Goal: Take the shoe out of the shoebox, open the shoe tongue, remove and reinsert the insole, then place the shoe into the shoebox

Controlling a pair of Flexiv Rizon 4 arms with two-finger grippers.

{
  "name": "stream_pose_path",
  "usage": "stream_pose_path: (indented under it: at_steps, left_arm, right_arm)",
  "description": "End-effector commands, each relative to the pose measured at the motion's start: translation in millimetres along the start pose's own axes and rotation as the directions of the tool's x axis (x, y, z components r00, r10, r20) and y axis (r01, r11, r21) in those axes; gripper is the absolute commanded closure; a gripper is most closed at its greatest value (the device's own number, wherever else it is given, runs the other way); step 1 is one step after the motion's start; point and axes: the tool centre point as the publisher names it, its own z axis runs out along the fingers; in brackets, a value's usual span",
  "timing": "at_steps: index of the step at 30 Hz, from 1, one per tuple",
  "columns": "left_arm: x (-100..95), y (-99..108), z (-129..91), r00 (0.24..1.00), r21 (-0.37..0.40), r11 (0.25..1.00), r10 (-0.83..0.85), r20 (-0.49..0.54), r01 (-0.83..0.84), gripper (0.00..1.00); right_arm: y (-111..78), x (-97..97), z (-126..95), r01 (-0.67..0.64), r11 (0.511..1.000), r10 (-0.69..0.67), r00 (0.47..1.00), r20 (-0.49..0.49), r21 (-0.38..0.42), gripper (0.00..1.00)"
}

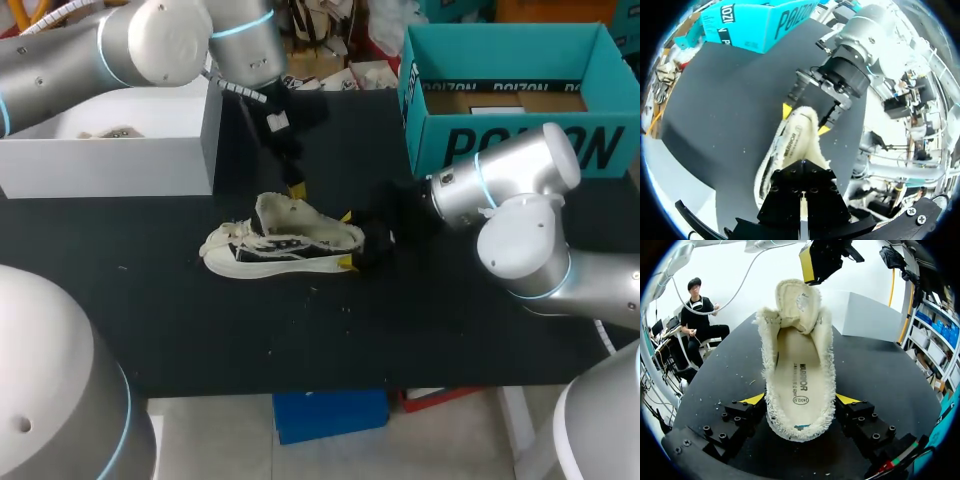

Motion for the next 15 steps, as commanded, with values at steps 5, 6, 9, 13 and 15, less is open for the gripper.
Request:
stream_pose_path:
  at_steps: [5, 6, 9, 13, 15]
  left_arm:
    - [-4.4, -6.8, 12.7, 0.921, -0.243, 0.897, 0.318, -0.224, -0.369, 1.0]
    - [-4.5, -6.2, 13.7, 0.921, -0.251, 0.894, 0.319, -0.225, -0.371, 1.0]
    - [-3.2, -4.2, 17.8, 0.924, -0.276, 0.886, 0.324, -0.205, -0.372, 1.0]
    - [-1.9, 2.3, 28.3, 0.937, -0.327, 0.879, 0.318, -0.142, -0.348, 1.0]
    - [-1.7, 6.4, 32.8, 0.936, -0.322, 0.879, 0.318, -0.153, -0.351, 1.0]
  right_arm:
    - [-1.7, -1.0, 2.1, -0.001, 1.0, 0.001, 1.0, 0.001, 0.003, 1.0]
    - [-1.7, -1.0, 2.1, -0.001, 1.0, 0.001, 1.0, 0.001, 0.003, 1.0]
    - [-1.7, -1.0, 2.1, -0.001, 1.0, 0.001, 1.0, 0.001, 0.003, 1.0]
    - [-1.7, -1.0, 2.1, -0.001, 1.0, 0.001, 1.0, 0.001, 0.003, 1.0]
    - [-1.7, -1.0, 2.1, -0.001, 1.0, 0.001, 1.0, 0.001, 0.003, 1.0]
